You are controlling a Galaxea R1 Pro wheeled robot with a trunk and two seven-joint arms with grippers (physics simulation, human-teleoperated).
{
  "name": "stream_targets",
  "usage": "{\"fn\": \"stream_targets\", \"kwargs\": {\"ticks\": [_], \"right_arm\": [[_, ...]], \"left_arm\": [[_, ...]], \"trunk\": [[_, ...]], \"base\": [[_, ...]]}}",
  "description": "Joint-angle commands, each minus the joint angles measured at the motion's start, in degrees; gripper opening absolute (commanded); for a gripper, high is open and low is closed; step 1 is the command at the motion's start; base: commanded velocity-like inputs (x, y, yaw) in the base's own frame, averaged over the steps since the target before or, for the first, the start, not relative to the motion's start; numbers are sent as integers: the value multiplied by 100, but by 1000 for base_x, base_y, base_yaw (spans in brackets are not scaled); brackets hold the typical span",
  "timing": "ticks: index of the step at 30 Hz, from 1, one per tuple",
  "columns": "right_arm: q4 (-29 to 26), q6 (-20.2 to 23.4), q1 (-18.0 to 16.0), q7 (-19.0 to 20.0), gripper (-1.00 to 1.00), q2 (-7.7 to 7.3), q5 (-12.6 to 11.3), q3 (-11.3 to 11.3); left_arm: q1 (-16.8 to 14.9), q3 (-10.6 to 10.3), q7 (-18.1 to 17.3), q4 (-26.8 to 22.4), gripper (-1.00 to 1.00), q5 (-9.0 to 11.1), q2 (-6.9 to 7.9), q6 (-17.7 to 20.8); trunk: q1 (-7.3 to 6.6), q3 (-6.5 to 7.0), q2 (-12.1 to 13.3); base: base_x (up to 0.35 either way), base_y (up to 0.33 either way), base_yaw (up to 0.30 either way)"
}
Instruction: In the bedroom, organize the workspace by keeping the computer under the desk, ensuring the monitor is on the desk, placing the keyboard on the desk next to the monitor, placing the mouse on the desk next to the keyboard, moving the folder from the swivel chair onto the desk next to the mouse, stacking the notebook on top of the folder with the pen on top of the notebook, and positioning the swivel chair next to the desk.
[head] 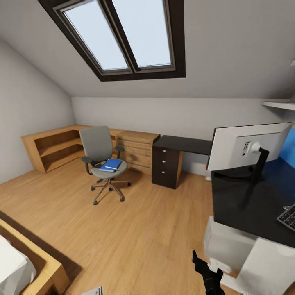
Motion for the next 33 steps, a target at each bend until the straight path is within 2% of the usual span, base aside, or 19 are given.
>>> {"fn": "stream_targets", "kwargs": {"ticks": [1,2,4,13,18,26,30,33], "right_arm": [[12,-23,-6,38,100,0,-9,-46],[12,-23,-6,38,100,3,-9,-46],[12,-22,-6,38,100,1,-8,-46],[12,-22,-6,38,100,-2,-8,-46],[12,-22,-6,38,100,-2,-6,-46],[12,-22,-6,38,100,-2,-6,-46],[12,-22,-6,38,100,-4,-6,-46],[12,-7,-6,38,100,-18,-11,-46]], "left_arm": [[-4,-29,36,0,100,61,5,-31],[-4,-29,216,0,100,51,5,-31],[-4,-29,250,0,100,49,5,-31],[-5,-29,278,0,100,49,5,-31],[-1,-28,278,25,100,63,12,-28],[-5,-41,219,517,100,71,21,9],[-2,-39,211,705,100,73,30,12],[-20,-30,164,1109,100,83,58,13]], "trunk": [[-26,12,38],[-48,30,78],[-92,66,158],[-290,228,519],[-399,317,719],[-575,461,1040],[-663,533,1201],[-729,587,1321]], "base": [[-289,-217,-1],[-272,-244,-103],[-270,-246,-159],[-249,-235,-239],[-56,-53,-266],[-6,-6,-259],[0,0,-86],[0,0,-18]]}}
